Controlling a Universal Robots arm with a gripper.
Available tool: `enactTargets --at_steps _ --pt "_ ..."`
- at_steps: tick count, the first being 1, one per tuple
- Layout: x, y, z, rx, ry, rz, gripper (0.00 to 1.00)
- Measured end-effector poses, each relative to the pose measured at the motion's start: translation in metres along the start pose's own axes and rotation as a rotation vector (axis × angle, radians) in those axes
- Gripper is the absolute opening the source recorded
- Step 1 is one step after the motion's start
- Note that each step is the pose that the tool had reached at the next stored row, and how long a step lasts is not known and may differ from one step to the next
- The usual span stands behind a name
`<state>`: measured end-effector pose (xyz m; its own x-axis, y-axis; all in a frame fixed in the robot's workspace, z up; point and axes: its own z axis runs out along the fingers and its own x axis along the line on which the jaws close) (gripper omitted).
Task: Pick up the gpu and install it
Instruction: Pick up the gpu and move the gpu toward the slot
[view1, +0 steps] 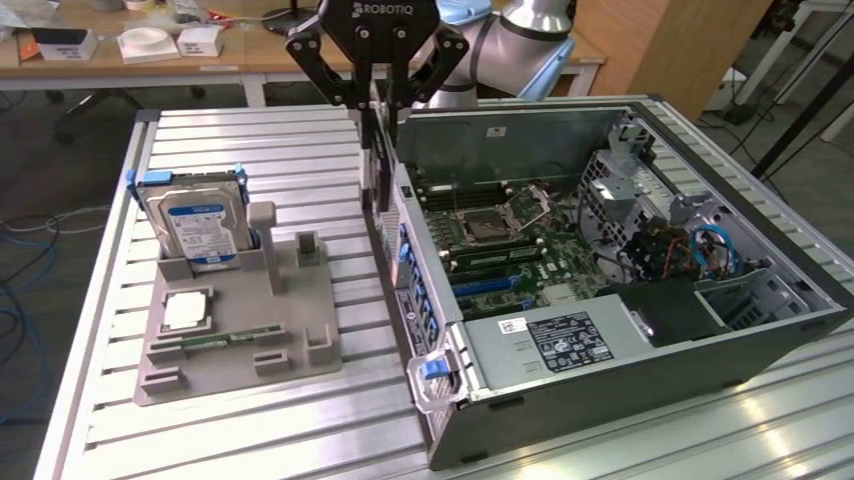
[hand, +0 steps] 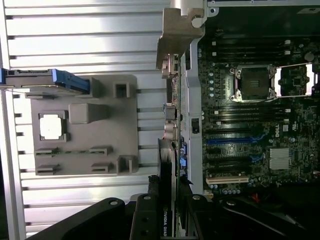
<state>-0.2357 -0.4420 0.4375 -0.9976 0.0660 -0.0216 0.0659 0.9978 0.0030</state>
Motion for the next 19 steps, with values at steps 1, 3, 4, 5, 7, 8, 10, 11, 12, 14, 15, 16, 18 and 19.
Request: enactTargets --at_steps 1,3,4,5,7,8,10,11,12,14,15,16,18,19 --pt "-0.0004 0.0000 0.0001 -0.0001 -0.0001 0.000 0.26" --pt "-0.0010 0.0001 0.0001 0.0000 0.0000 0.000 0.26" --pt "-0.0015 0.0001 0.0001 0.0000 0.0000 0.000 0.26" --pt "-0.0017 0.0001 0.0001 0.0000 -0.0001 0.000 0.26" --pt "-0.0022 0.0001 0.0002 0.0000 0.0000 0.000 0.26" --pt "-0.0025 0.0002 0.0002 0.0000 0.0000 0.000 0.26" --pt "-0.0030 0.0002 0.0003 0.0000 0.0000 0.000 0.26" --pt "-0.0035 0.0002 0.0003 0.0000 0.0000 0.000 0.26" --pt "-0.0038 0.0002 0.0003 0.0000 0.0000 0.000 0.26" --pt "-0.0044 0.0003 0.0004 0.0000 0.0000 0.000 0.26" --pt "-0.0048 0.0003 0.0004 0.0000 0.0000 0.000 0.26" --pt "-0.0052 0.0004 0.0004 0.0000 0.0000 0.000 0.26" --pt "-0.0059 0.0004 0.0005 0.0000 0.0000 0.000 0.26" --pt "-0.0063 0.0004 0.0005 0.0000 0.0000 0.000 0.26"
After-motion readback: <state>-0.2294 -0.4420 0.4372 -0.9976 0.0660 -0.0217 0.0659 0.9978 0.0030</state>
